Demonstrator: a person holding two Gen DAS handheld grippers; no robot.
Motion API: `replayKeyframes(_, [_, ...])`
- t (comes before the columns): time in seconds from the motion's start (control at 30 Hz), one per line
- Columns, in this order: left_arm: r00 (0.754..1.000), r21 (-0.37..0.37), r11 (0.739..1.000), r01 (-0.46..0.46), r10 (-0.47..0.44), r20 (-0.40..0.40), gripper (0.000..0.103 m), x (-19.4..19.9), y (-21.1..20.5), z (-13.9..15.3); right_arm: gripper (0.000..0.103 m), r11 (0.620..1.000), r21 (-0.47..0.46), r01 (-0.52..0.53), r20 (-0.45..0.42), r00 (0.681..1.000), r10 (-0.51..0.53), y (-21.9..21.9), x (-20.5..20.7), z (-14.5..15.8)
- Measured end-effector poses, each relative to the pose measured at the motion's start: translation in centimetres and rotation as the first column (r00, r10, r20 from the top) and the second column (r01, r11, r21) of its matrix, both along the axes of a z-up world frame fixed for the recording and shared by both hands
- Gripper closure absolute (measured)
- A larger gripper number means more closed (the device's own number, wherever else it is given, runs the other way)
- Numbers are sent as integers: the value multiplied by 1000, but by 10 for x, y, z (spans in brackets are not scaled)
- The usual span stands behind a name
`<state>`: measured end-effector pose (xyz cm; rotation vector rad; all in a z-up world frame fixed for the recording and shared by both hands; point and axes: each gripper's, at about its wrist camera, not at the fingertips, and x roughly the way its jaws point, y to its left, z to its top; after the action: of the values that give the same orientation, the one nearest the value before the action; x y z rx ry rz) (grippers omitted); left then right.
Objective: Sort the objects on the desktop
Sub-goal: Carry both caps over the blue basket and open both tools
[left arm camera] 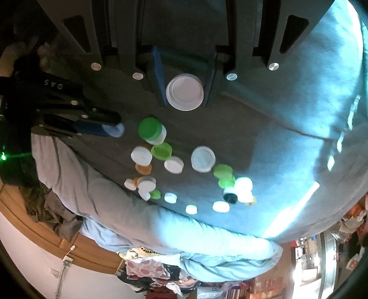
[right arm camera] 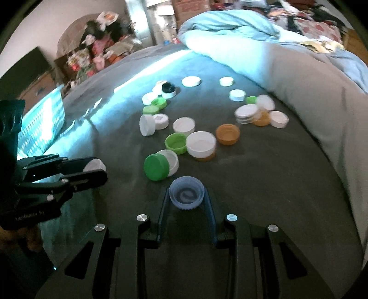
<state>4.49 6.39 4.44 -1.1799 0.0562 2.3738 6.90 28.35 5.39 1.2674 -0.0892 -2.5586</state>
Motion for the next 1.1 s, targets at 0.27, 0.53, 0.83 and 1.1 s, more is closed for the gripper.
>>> replayKeyframes(0.27, [994,21,997,-71,72,-79,69,3,-22,67,77,998,-15,61,-76,995,-62,7,18,52])
replayKeyframes(0.53, [979,27,988,-150,152,-132,69,13,-58,107,77,999,-12,36,-158,987,-37,-23,10,99])
replayKeyframes(0.83, [961,7,977,-212,209,-182,69,22,-90,131,77,1000,-11,-26,-200,980,23,-66,2,126])
replayKeyframes(1.1, [928,-7,952,-306,297,-224,69,23,-130,156,77,995,3,-101,-243,965,99,-109,-6,154])
